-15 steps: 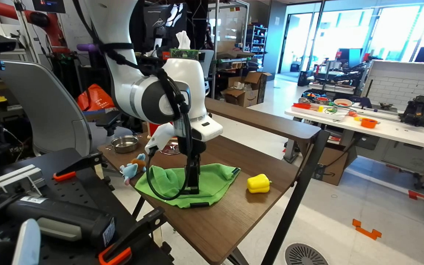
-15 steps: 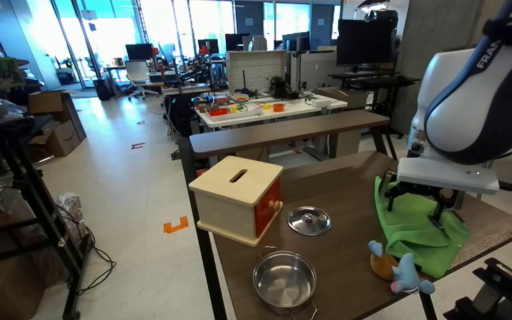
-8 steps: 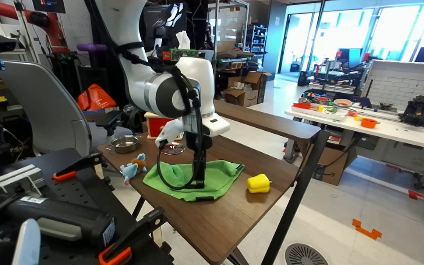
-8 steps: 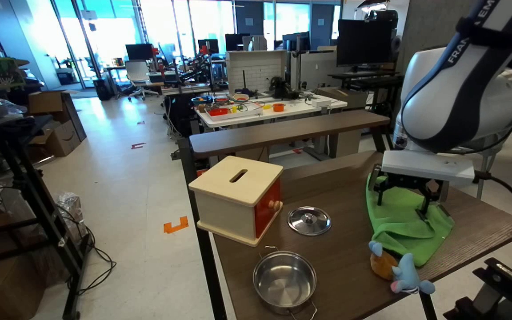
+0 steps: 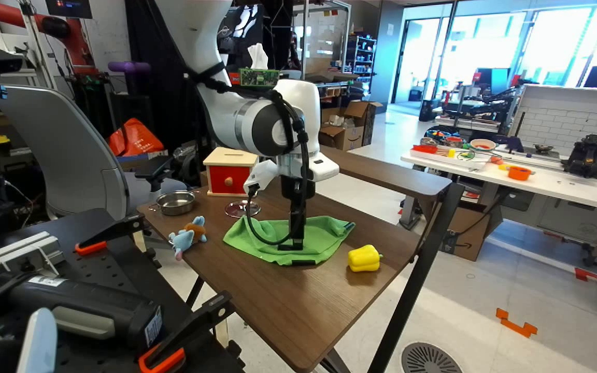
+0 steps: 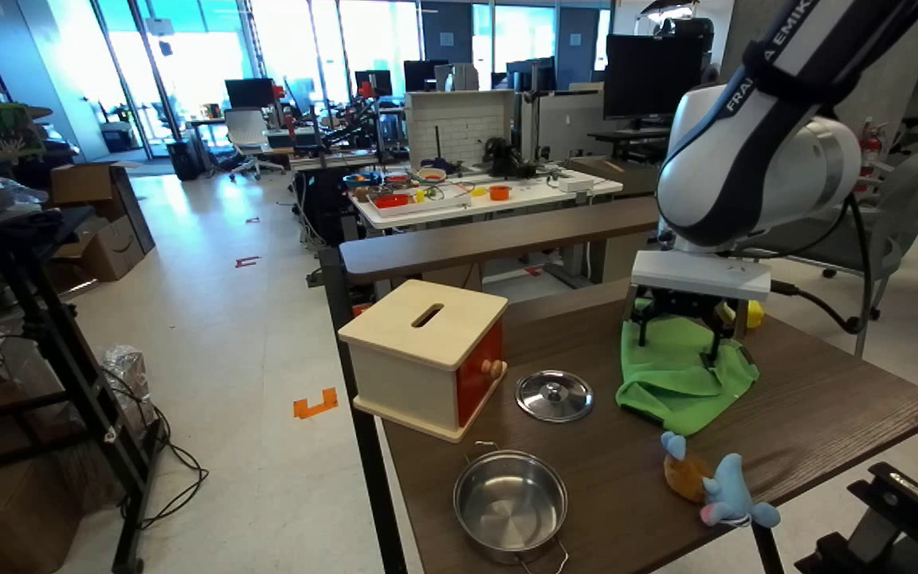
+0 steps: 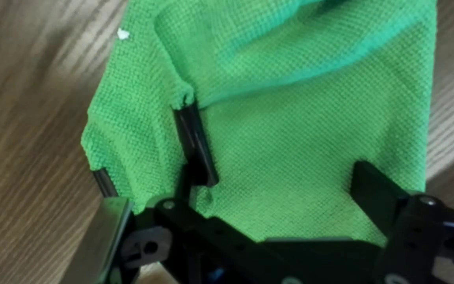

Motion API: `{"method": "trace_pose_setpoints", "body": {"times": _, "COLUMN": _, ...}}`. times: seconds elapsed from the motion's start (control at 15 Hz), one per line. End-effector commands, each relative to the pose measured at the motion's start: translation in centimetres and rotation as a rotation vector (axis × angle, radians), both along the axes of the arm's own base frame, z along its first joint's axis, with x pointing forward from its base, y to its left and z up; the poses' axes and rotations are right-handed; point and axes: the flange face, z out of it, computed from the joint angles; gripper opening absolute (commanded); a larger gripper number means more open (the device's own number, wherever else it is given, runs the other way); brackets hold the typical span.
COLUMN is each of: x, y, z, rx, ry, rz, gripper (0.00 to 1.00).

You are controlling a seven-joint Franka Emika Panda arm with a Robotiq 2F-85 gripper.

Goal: Move the green cloth

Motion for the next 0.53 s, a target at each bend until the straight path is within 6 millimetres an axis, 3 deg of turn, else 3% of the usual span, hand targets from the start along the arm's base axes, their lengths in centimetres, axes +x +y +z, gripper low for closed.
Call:
{"method": "trace_pose_setpoints", "body": {"times": 0.0, "x": 3.6, "y": 1.1, "z": 0.1, "rx": 0.001, "ry": -0.017, "rz": -0.029, "gripper": 1.00}}
{"method": "trace_pose_setpoints", "body": {"times": 0.47, "x": 6.5, "y": 1.6, "z": -0.6, "rx": -0.002, "ry": 0.010, "rz": -0.071, "gripper": 1.00}}
